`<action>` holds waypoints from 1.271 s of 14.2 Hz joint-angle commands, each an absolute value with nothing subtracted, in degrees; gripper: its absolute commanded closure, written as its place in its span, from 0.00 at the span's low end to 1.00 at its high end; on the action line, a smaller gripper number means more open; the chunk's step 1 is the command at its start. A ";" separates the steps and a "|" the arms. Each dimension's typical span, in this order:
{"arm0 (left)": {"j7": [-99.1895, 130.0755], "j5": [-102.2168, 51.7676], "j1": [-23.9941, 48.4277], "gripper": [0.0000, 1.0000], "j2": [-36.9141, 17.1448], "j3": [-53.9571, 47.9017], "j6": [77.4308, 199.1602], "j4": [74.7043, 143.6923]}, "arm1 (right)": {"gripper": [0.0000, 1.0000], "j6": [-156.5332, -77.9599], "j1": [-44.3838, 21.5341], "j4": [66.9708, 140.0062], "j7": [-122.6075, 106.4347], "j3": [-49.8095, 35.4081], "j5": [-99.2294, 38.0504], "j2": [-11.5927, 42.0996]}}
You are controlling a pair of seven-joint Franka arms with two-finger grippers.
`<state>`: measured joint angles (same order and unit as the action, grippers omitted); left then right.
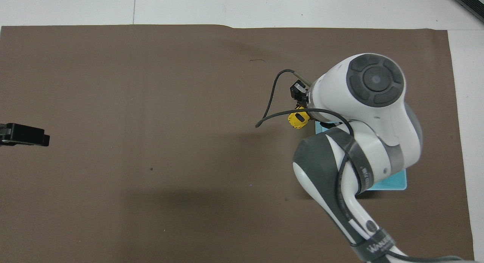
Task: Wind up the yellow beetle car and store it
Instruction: 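Carry the car over the blue bin with the right gripper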
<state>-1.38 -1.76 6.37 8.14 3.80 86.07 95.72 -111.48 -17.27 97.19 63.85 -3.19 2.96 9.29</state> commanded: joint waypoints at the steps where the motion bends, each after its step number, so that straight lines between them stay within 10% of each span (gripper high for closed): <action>1: -1.23 -0.88 5.63 0.00 9.67 3.16 86.48 97.47 | 1.00 -109.51 -11.53 99.92 47.96 -3.78 -1.66 5.81; 9: -1.41 -0.88 5.54 0.00 9.67 3.16 86.57 97.47 | 1.00 -110.30 -0.62 109.40 9.17 -3.60 -1.76 -0.08; 18: -0.88 -0.88 5.63 0.00 9.05 3.16 85.96 96.42 | 1.00 -129.97 0.53 130.24 3.34 -3.60 -1.58 -5.45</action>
<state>-1.36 -1.76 6.37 8.14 3.76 86.09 95.71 -125.95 -0.28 125.11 5.42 -3.06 -0.57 -2.68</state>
